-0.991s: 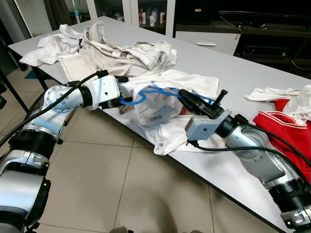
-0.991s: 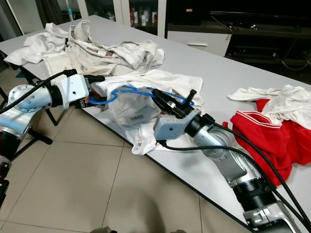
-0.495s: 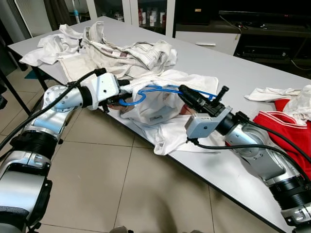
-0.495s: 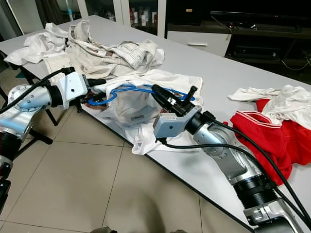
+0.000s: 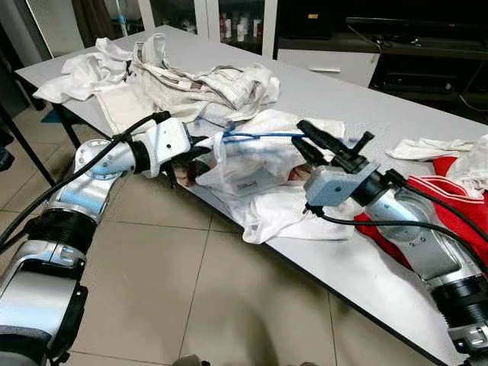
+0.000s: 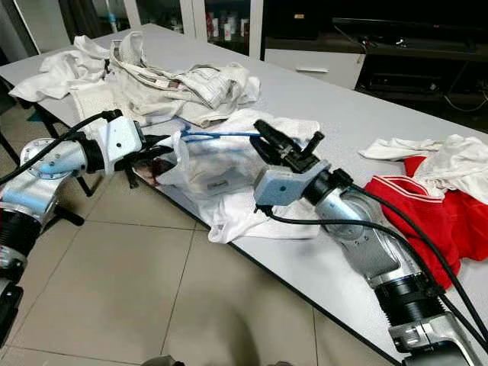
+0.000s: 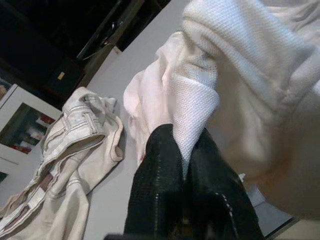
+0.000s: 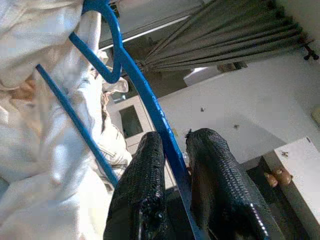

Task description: Hang hanger

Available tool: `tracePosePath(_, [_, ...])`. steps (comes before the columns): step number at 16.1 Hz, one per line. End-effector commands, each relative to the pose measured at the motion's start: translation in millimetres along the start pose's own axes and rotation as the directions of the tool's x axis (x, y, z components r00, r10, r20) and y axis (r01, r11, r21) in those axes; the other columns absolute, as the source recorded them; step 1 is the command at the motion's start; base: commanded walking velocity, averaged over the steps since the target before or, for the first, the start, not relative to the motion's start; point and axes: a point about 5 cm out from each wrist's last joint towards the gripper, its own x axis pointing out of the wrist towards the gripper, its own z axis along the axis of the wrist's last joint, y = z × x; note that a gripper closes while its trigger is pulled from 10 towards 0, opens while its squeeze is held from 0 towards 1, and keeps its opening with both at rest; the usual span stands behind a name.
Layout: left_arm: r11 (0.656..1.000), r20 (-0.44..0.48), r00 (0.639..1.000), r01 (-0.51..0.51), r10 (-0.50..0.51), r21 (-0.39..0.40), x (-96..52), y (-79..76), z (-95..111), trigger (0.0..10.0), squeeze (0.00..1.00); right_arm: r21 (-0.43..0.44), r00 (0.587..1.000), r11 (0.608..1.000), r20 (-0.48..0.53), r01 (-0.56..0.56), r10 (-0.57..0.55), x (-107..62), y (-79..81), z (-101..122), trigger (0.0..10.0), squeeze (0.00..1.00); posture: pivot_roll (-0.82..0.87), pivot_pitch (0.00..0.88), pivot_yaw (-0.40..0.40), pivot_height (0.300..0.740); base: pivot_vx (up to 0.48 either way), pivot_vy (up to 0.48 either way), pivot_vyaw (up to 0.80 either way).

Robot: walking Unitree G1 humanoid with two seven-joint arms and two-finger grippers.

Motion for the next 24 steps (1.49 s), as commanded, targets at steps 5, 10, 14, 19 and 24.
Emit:
tracePosePath(5, [0.998, 0.001, 0.999, -0.035, 0.035, -0.061, -3.2, -0.1, -7, 0.0, 0.0, 0.109, 0.994, 0.989, -0.049, 0.103, -0.098, -8.2, -15.5, -10, 10.0, 0.0, 0.02, 0.0, 0.035, 0.723, 0.0, 0.0, 0.0])
tracePosePath(10, [0.996, -0.008, 0.999, -0.041, 0.04, -0.078, -4.1, -2.2, -11, 0.0, 0.0, 0.261, 0.992, 0.957, -0.066, 0.123, -0.109, -12.8, -16.1, -12, 10.0, 0.0, 0.02, 0.0, 0.033, 0.723, 0.0, 0.0, 0.0])
tracePosePath(14, [0.996, -0.001, 0.999, -0.041, 0.041, -0.073, -2.3, -2.7, -10, 0.0, 0.0, 0.247, 1.0, 0.969, 0.017, 0.001, -0.005, -11.5, -5.0, 0, 10.0, 0.97, 0.02, 0.0, 0.03, 0.723, 0.0, 0.0, 0.0])
tracePosePath(19, [0.997, 0.001, 1.0, -0.031, 0.031, -0.064, -1.0, -4.6, -9, 0.0, 0.0, 0.038, 0.994, 0.995, 0.056, -0.095, 0.093, -5.8, -7.2, 6, 10.0, 0.0, 0.02, 0.0, 0.029, 0.723, 0.0, 0.0, 0.0])
tracePosePath(24, [0.997, 0.007, 0.999, -0.031, 0.032, -0.067, 1.1, -5.5, -9, 0.0, 0.0, 0.256, 1.0, 0.967, 0.005, 0.003, -0.005, -12.4, -18.7, -2, 10.0, 0.0, 0.02, 0.0, 0.029, 0.723, 0.0, 0.0, 0.0])
